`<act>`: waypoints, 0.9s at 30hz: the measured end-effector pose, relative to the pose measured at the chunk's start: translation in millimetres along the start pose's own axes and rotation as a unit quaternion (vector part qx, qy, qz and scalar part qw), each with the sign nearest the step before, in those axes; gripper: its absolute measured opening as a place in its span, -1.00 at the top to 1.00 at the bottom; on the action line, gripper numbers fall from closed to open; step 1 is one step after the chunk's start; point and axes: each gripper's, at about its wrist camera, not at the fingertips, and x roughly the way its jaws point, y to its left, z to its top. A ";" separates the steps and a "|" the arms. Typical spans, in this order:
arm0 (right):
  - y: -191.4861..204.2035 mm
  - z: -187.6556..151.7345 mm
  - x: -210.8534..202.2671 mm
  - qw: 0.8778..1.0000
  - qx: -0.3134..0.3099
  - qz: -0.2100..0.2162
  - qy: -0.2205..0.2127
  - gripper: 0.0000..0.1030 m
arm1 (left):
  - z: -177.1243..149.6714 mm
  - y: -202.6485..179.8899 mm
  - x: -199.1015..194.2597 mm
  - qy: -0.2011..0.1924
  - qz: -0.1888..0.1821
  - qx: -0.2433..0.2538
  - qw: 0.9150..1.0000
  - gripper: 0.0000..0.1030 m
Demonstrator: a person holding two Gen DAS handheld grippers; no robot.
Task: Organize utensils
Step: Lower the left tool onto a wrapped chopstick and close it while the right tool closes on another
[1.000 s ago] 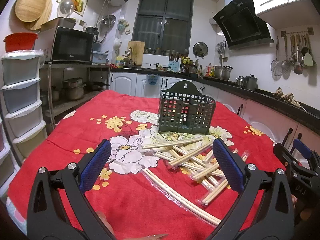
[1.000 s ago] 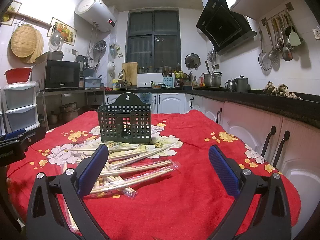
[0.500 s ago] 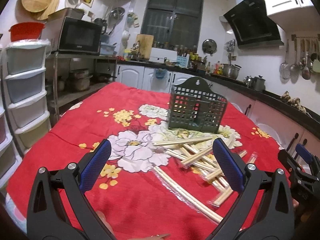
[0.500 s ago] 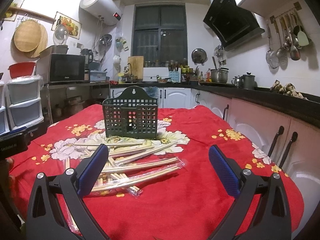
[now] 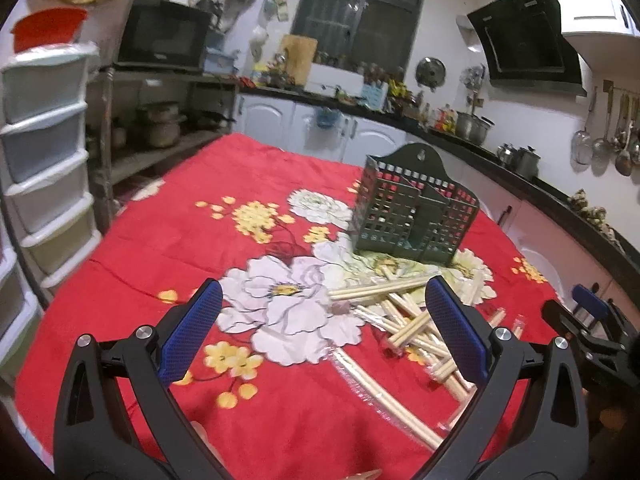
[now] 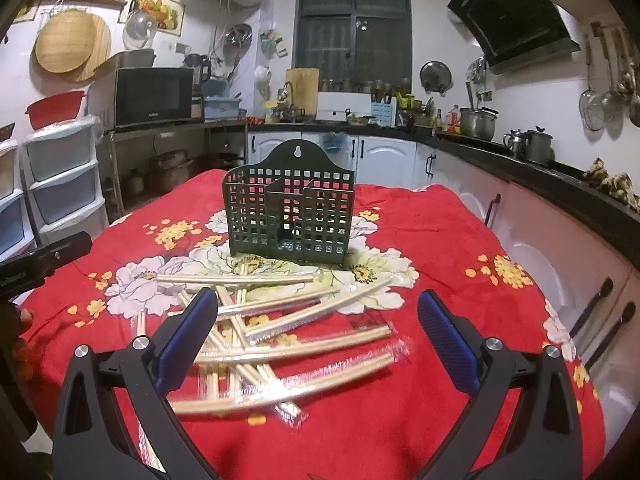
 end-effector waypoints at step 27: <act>-89.1 26.1 143.8 0.966 0.136 0.005 0.220 -0.09 | -6.2 19.2 129.1 0.233 -0.112 -0.152 0.954 -0.35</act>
